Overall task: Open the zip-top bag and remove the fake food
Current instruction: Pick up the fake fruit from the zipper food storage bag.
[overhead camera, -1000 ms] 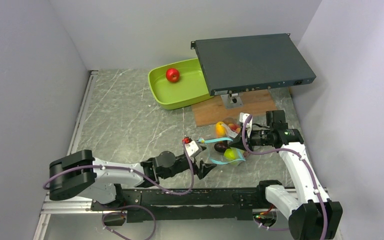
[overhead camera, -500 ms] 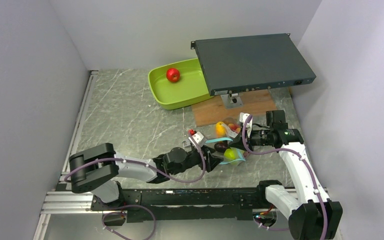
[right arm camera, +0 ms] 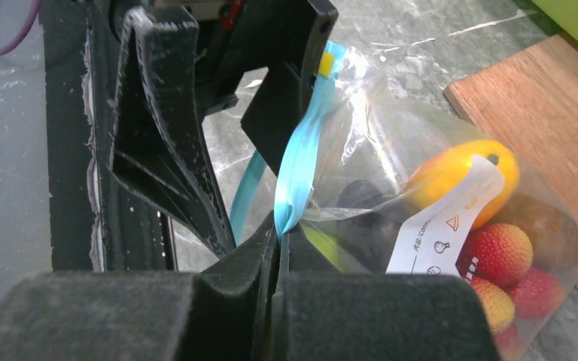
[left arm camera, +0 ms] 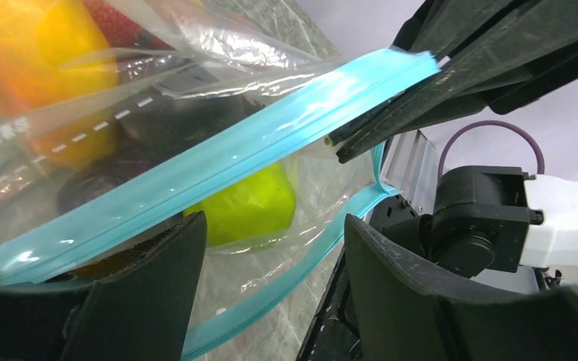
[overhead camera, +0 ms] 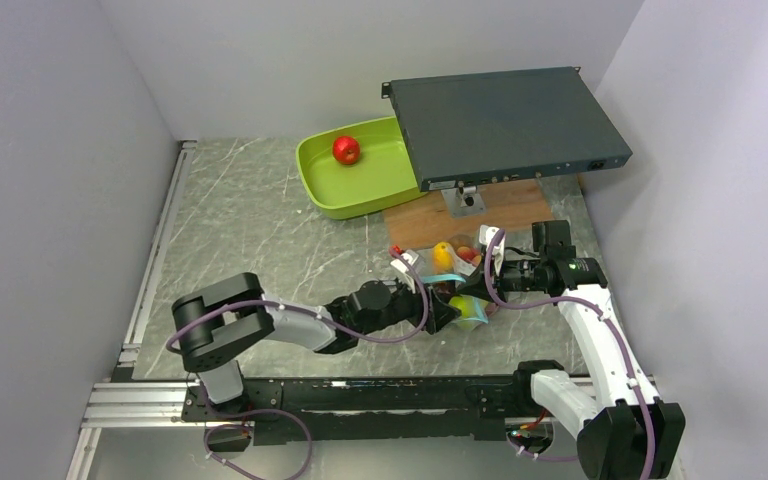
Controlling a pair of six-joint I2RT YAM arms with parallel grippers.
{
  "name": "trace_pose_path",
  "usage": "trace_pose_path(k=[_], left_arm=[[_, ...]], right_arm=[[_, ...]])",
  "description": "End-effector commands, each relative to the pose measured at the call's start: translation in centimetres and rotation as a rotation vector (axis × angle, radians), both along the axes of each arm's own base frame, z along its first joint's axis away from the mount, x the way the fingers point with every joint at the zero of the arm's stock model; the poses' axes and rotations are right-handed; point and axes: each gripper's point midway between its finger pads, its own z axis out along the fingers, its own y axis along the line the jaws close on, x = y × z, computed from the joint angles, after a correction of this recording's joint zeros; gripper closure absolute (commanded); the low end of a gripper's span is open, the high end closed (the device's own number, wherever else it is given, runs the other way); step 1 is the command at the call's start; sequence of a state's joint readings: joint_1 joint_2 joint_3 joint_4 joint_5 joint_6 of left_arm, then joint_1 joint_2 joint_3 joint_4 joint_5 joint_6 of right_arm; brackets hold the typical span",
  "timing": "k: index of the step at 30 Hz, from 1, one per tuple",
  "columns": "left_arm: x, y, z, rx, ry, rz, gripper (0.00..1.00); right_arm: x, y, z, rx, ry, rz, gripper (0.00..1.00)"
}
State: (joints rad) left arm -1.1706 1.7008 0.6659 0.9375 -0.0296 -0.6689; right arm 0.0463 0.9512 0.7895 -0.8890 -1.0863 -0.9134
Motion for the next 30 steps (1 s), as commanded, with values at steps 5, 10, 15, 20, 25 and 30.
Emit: trace_pose_path(k=[5, 10, 15, 20, 25, 30], left_arm=[[0.1, -2.3, 0.6, -0.034, 0.029, -0.052, 0.24], [0.8, -1.8, -1.1, 0.014, 0.038, -0.017, 0.21], [1.1, -1.6, -1.9, 0.054, 0.024, -0.013, 0.40], [0.8, -2.2, -1.6, 0.067, -0.008, -0.056, 0.38], [0.4, -3.2, -2.0, 0.080, -0.015, -0.109, 0.25], [1.1, -2.9, -3.7, 0.121, 0.001, -0.067, 0.15]], right_arm=[[-0.1, 0.7, 1.1, 0.052, -0.047, 0.038, 1.00], [-0.1, 0.8, 1.0, 0.051, -0.044, 0.042, 1.00], [-0.2, 0.8, 1.0, 0.050, -0.042, 0.043, 1.00], [-0.2, 0.8, 1.0, 0.050, -0.041, 0.046, 1.00], [-1.0, 1.3, 1.2, 0.066, -0.032, 0.088, 1.00], [-1.7, 2.0, 1.4, 0.082, -0.031, 0.133, 1.00]])
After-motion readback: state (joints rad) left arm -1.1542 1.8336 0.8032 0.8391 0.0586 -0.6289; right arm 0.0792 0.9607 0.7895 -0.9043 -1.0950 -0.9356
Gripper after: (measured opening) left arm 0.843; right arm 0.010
